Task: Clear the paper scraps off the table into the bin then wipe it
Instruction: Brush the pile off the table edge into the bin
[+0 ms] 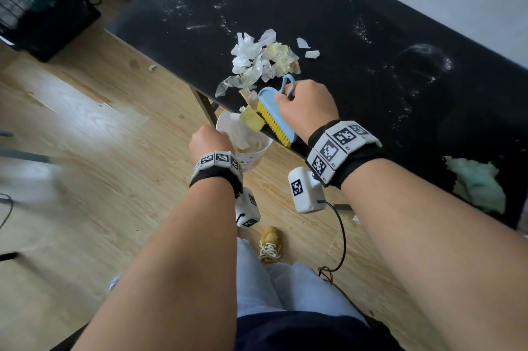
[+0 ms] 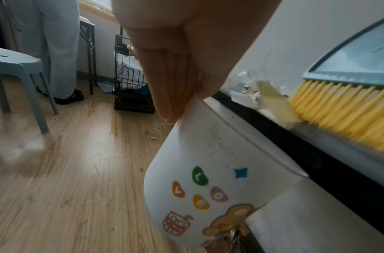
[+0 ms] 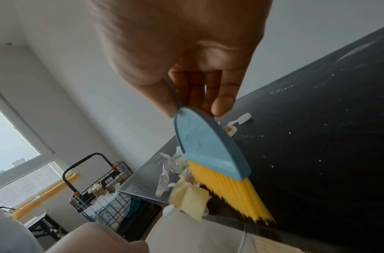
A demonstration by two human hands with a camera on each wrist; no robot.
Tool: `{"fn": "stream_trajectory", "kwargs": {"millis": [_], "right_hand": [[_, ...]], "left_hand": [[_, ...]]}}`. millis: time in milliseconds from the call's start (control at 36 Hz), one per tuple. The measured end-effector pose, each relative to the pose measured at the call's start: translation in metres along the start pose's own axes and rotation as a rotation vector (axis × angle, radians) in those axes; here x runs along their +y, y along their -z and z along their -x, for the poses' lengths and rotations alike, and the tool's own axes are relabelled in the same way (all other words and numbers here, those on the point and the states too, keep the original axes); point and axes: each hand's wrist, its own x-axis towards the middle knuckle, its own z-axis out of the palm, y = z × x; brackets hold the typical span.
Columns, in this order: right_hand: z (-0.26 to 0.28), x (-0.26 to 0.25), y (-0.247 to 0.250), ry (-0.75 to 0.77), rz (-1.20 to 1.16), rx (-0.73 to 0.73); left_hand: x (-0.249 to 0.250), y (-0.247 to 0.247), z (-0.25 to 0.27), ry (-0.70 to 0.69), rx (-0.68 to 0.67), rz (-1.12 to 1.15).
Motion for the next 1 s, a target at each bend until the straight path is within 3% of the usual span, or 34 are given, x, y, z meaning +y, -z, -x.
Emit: {"fn": "stream_trajectory", "kwargs": {"millis": [194, 389, 556, 861, 1000], "right_hand": [[-0.013, 0.0, 0.003, -0.078, -0.017, 0.177], [-0.016, -0.009, -0.012, 0.012, 0.023, 0.014], [-0.007, -0.015, -0.019, 0.073, 0.007, -0.021], [-0.032, -0.036, 0.007, 0.12, -0.017, 0.316], [-0.05, -0.038, -0.003, 0.12, 0.089, 0.182]], "left_hand": [[-0.005, 0.007, -0.006, 0.008, 0.022, -0.013], [-0.008, 0.013, -0.01, 0.0, 0.029, -0.003], [-0.01, 0.018, -0.013, -0.001, 0.031, -0.004], [-0.016, 0.029, -0.023, 0.004, 0.022, -0.011], [-0.018, 0.029, -0.03, 0.005, 0.016, -0.029]]}}
